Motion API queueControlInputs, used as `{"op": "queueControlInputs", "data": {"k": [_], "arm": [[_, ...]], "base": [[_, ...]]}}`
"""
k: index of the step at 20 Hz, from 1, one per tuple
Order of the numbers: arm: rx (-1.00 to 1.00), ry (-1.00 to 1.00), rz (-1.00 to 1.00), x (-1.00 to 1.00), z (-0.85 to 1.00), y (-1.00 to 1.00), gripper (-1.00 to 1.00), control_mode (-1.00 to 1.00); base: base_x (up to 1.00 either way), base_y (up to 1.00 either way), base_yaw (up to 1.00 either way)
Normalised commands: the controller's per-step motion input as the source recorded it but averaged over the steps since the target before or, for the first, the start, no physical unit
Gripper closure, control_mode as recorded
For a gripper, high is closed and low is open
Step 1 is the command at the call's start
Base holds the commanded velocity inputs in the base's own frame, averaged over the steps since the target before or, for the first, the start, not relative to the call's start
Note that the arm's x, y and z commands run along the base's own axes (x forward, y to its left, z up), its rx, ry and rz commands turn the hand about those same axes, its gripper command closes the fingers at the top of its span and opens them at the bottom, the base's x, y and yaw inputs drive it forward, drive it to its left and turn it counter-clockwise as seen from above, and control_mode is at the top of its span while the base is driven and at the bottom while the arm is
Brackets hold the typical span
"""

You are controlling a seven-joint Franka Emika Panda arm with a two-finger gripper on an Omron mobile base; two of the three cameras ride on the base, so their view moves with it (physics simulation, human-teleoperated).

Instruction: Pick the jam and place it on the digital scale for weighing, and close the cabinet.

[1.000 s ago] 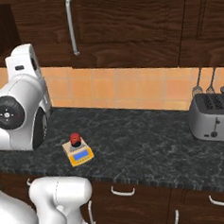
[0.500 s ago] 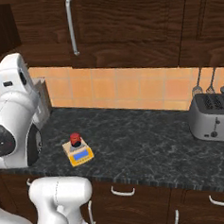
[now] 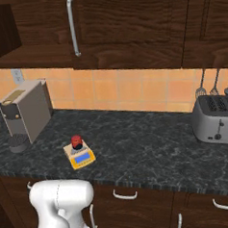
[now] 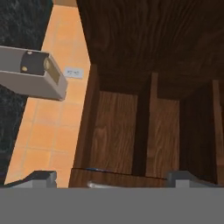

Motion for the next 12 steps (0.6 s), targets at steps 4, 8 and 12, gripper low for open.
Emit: {"op": "queueControlInputs", "data": {"k": [4, 8, 12], "arm": [[0.14, -0.18, -0.15, -0.79, -0.54, 1.00, -1.00, -1.00], [0.06, -0.30, -0.23, -0.54, -0.58, 1.00, -1.00, -1.00], [-0.11, -0.30, -0.21, -0.58, -0.11, 1.00, -1.00, -1.00]], "base": [[0.00, 0.00, 0.00], [0.00, 0.00, 0.00], [0.00, 0.00, 0.00]]}}
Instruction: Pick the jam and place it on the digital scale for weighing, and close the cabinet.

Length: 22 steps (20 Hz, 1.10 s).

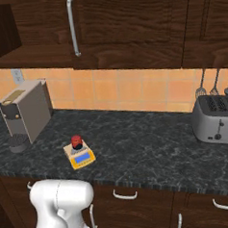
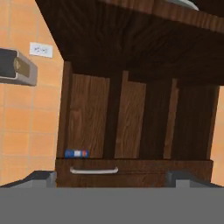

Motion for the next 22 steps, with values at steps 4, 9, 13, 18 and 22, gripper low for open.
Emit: {"op": "queueControlInputs", "data": {"k": [4, 9, 13, 18, 22], "arm": [[-0.17, -0.04, -0.16, -0.42, 0.00, 1.00, -1.00, -1.00], [-0.02, 0.01, -0.03, -0.34, 0.04, 1.00, -1.00, -1.00], [-0.01, 0.00, 0.00, -0.03, -0.02, 1.00, -1.00, -1.00], [0.04, -0.01, -0.02, 0.21, -0.33, 1.00, -1.00, -1.00], [0.08, 0.00, -0.08, 0.77, -0.67, 0.94, -1.00, -1.00]], "base": [[0.00, 0.00, 0.00], [0.00, 0.00, 0.00], [0.00, 0.00, 0.00], [0.00, 0.00, 0.00], [0.00, 0.00, 0.00]]}}
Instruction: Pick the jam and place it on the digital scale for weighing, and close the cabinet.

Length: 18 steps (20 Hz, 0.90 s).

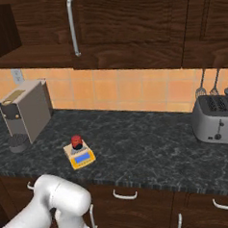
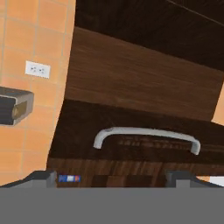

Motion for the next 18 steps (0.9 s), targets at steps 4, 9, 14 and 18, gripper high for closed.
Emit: {"op": "queueControlInputs", "data": {"k": [4, 9, 14, 18], "arm": [[0.00, -0.05, -0.07, 1.00, -0.61, 0.55, -1.00, -1.00], [0.01, -0.09, -0.15, 1.00, -0.22, 0.05, -1.00, -1.00], [0.03, -0.03, -0.05, 0.77, 0.01, -0.73, -1.00, -1.00], [0.00, -0.14, 0.00, 0.47, 0.32, -0.39, -1.00, -1.00]], "base": [[0.00, 0.00, 0.00], [0.00, 0.00, 0.00], [0.00, 0.00, 0.00], [0.00, 0.00, 0.00]]}}
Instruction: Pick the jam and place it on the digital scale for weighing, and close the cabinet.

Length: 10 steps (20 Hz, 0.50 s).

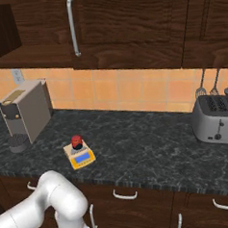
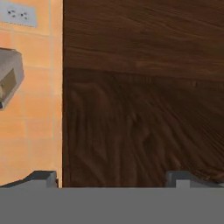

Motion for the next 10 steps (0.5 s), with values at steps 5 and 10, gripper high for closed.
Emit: {"op": "queueControlInputs", "data": {"k": [5, 10], "arm": [[0.06, -0.14, 0.00, 0.55, 0.42, -0.91, -1.00, -1.00], [0.03, -0.33, -0.04, 0.12, 0.52, -0.68, -1.00, -1.00]], "base": [[0.00, 0.00, 0.00], [0.00, 0.00, 0.00]]}}
